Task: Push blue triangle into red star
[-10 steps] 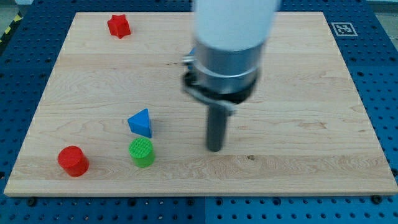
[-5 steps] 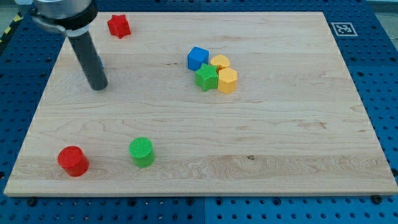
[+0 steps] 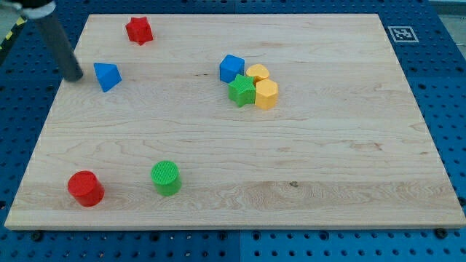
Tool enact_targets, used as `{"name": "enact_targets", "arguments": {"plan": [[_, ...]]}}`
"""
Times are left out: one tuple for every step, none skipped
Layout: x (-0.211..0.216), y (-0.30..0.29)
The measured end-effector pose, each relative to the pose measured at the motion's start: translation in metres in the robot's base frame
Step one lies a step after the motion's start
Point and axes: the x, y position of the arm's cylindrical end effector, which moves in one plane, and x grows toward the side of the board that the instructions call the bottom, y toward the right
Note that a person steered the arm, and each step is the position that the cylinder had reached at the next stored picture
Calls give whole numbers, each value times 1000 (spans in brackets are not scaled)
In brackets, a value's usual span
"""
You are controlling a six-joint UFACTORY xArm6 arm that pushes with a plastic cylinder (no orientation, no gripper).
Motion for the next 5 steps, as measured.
{"name": "enact_targets", "arguments": {"plan": [[9, 40], [-53, 86], [-96, 98], [-79, 98], [-33, 97]]}}
